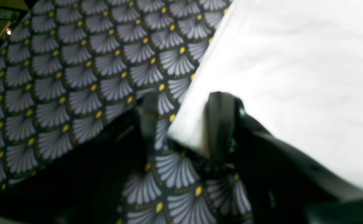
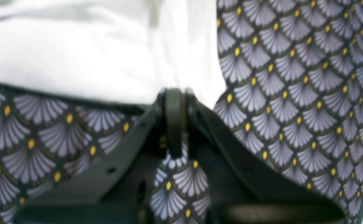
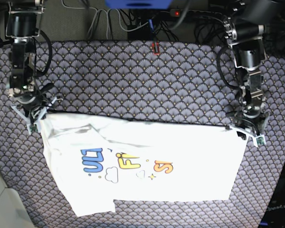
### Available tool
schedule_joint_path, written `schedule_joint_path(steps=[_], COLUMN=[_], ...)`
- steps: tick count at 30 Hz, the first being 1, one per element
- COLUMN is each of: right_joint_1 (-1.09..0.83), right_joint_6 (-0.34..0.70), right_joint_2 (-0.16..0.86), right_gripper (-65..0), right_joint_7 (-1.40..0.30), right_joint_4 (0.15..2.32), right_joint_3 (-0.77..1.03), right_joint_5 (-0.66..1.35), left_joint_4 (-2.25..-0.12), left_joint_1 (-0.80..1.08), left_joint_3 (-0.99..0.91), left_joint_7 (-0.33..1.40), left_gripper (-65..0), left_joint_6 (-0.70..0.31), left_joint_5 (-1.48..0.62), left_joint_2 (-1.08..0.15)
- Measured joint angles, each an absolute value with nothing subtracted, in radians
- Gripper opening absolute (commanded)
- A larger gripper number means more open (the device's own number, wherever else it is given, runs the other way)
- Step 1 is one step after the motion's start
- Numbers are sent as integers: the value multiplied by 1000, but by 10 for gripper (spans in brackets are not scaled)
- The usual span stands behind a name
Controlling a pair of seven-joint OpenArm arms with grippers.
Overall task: Fold the T-shirt properly
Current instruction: 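Drag the folded shirt toward the arms with both grippers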
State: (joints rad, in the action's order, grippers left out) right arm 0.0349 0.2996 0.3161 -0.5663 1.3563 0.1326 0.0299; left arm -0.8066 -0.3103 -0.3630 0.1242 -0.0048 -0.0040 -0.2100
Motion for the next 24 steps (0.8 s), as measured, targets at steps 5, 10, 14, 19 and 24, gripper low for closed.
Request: schedule_joint_path(steps=[5, 10, 14, 19, 24], right_joint_1=[36, 38, 38, 38, 38], right_joint_6=[300, 300, 300, 300, 300], right_joint_2=[317, 319, 319, 319, 319], right_gripper=[-650, -650, -650, -650, -650], right_joint_7=[-567, -567, -568, -567, -567], right_joint_4=[1356, 1356, 1356, 1356, 1356], right_joint_3=[133, 133, 133, 133, 133], right_joint_5=[30, 30, 30, 30, 30], left_joint_4=[-806, -772, -745, -734, -742], left_joint_1=[-311, -314, -317, -322, -315], left_joint_3=[-363, -359, -359, -361, -361], left_joint_7=[123, 102, 80, 71, 72], left_gripper=[-393, -397, -509, -645, -646], left_joint_6=[-5, -4, -12, -22, -23], left_joint_5=[-4, -4, -5, -7, -7], left_joint_2=[-208, -204, -205, -205, -205])
